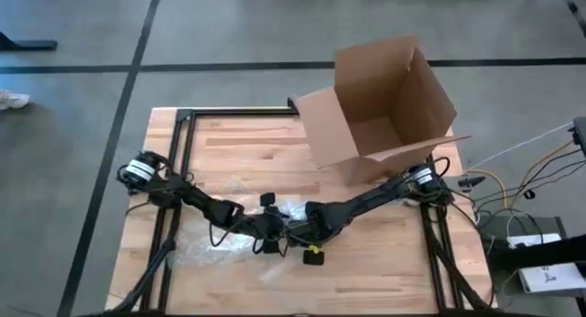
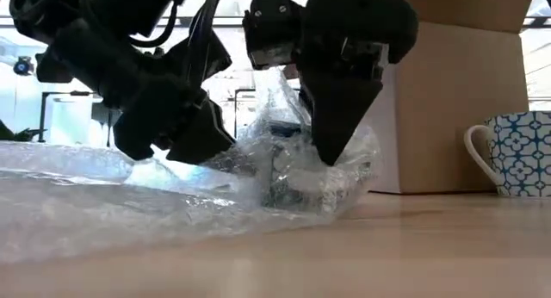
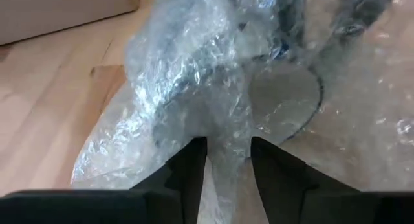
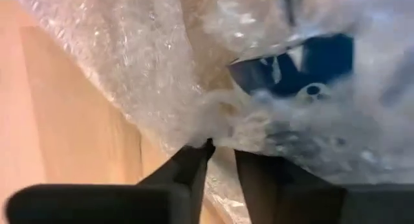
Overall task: Wrap mug
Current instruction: Wrap the blue mug with the right bubble wrap
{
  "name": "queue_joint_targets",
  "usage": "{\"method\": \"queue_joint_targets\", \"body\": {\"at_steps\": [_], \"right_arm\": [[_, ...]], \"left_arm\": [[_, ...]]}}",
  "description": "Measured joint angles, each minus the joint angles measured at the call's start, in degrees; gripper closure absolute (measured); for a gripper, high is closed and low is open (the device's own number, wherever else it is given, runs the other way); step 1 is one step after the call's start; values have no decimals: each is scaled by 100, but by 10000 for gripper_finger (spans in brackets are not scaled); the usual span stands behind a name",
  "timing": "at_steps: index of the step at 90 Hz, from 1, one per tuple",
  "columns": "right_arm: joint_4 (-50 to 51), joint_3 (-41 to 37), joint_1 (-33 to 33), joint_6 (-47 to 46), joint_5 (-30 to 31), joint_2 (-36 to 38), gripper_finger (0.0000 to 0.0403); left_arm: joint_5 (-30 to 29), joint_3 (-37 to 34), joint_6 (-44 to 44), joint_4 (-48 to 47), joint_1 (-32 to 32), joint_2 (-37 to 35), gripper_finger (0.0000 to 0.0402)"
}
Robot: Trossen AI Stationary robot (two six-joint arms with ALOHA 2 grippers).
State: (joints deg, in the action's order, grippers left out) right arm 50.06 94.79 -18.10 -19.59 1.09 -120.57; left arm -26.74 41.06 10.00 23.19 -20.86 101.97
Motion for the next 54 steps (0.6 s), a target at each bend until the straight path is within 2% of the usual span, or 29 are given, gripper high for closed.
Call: {"method": "queue_joint_targets", "body": {"at_steps": [24, 54], "right_arm": [[314, 43, -38, 429, -7, 83, 288], [786, 41, -39, 918, 65, 535, 321]], "left_arm": [[-20, -22, -37, 64, 10, 2, 320], [-16, -11, -38, 179, 29, -9, 324]]}}
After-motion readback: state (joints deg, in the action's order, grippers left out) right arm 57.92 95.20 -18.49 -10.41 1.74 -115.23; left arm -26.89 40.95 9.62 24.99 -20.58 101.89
